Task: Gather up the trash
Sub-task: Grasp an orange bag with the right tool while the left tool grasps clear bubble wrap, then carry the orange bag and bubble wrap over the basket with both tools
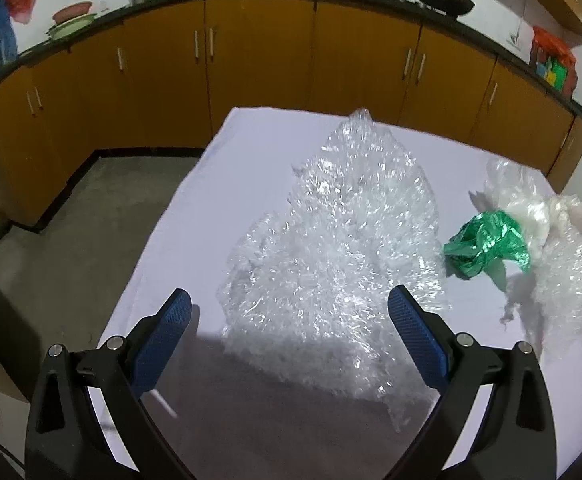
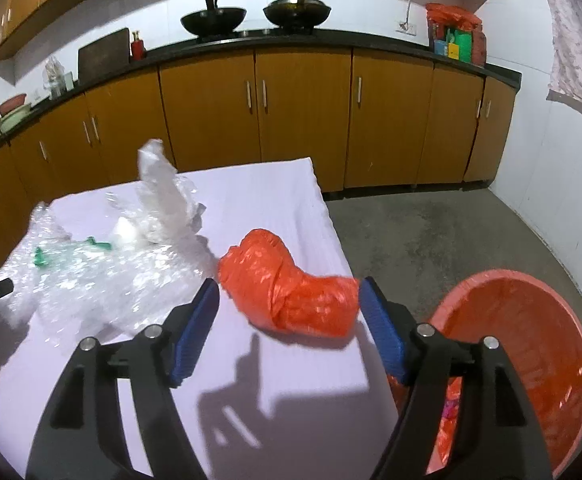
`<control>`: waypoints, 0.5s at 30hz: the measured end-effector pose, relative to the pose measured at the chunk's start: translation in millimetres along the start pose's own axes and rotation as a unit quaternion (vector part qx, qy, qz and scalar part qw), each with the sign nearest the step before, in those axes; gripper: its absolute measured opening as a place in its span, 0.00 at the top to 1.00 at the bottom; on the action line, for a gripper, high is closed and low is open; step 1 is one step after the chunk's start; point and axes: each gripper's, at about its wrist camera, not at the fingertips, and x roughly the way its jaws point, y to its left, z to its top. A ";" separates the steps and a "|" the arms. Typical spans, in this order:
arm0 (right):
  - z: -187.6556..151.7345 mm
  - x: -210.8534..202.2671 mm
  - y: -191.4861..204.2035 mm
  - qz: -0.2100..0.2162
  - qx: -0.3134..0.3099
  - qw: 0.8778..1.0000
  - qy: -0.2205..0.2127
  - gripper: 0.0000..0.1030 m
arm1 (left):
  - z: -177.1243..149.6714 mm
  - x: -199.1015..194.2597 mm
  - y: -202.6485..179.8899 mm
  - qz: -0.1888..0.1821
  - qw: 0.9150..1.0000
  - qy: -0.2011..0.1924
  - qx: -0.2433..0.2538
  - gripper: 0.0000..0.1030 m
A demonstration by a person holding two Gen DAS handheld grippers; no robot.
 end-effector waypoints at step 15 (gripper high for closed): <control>-7.6 38.2 7.7 0.039 -0.009 0.996 0.074 0.68 | 2.1 15.0 -16.3 -0.025 0.999 0.027 0.036 0.63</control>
